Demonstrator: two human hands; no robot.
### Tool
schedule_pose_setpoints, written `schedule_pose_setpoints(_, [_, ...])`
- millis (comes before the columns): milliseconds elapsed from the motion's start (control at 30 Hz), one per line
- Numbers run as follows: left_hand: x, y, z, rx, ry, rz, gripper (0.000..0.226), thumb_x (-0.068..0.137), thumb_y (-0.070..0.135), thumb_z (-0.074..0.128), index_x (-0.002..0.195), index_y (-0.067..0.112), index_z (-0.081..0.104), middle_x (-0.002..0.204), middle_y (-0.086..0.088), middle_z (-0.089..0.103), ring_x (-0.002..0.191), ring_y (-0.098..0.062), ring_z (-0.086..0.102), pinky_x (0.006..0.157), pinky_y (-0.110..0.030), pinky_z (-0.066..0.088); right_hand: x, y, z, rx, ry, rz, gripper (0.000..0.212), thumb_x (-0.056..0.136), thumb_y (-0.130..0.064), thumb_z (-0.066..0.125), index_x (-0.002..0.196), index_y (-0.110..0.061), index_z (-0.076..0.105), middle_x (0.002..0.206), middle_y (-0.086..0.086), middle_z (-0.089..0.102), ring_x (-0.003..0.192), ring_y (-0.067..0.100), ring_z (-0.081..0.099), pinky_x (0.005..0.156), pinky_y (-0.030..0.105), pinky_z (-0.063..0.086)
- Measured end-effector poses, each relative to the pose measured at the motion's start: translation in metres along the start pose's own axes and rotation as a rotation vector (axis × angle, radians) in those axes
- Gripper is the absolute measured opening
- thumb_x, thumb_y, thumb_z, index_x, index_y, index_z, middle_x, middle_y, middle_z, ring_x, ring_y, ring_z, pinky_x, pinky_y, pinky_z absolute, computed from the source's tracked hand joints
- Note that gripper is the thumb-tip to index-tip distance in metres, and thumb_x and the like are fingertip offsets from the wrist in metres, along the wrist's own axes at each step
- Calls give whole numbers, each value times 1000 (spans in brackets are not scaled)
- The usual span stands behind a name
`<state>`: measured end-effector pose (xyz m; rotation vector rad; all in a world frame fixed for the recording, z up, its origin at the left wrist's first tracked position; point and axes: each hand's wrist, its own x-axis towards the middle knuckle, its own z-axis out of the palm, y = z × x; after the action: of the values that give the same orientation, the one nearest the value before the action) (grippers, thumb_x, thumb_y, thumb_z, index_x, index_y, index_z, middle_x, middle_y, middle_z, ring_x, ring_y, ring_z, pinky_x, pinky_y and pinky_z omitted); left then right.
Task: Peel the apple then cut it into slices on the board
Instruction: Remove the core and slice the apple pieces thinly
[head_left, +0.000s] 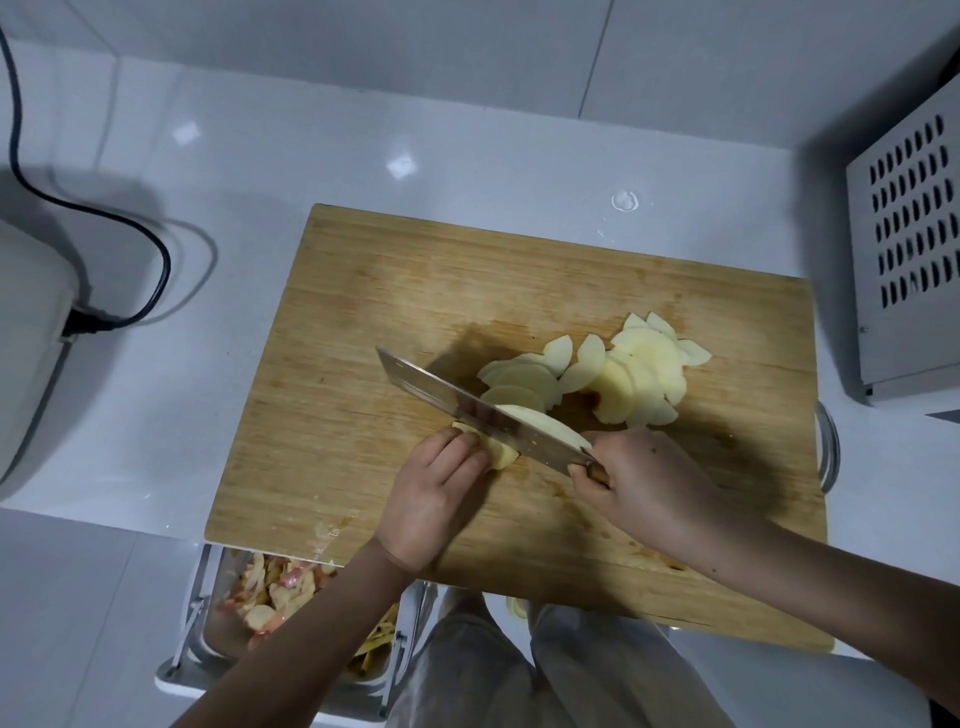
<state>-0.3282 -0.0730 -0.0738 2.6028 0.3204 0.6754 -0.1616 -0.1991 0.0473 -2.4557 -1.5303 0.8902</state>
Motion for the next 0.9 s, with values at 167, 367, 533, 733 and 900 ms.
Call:
schedule_pose_setpoints(167, [-1,-1,0,-7,13,1,19,86,15,62,103,8,59,100,-14,68,99,-26,56,84,-38,50,9,0,6,-30,-13,-14,19,95,-28,45,93,-19,61,61,-13,47,53,2,47,47,13,30])
schedule_pose_setpoints(367, [1,-1,-2,5,13,30,19,86,13,60,96,1,69,97,-14,68,99,-22,54,88,-33,48,27,-2,26,76,-13,28,22,94,-26,49,102,-11,63,66,-10,52,59,3,52,50,11,34])
schedule_pose_setpoints(533, [3,-4,-4,-12,-4,43,19,87,13,60,99,1,68,105,-11,61,99,-24,54,88,-34,47,18,4,13,154,-6,49,17,92,-25,53,75,-20,56,57,-10,47,48,1,44,42,13,29])
schedule_pose_setpoints(733, [1,-2,-3,20,-7,30,18,86,14,59,94,1,69,97,-16,68,97,-25,54,86,-35,47,3,5,0,124,14,42,17,91,-28,54,80,-17,61,62,-6,56,52,5,51,45,14,31])
schedule_pose_setpoints(900, [2,-2,-3,34,10,29,18,86,15,58,93,1,67,95,-17,68,96,-25,53,84,-35,46,1,1,2,45,16,8,18,92,-28,51,82,-18,61,67,-6,60,58,6,57,49,15,36])
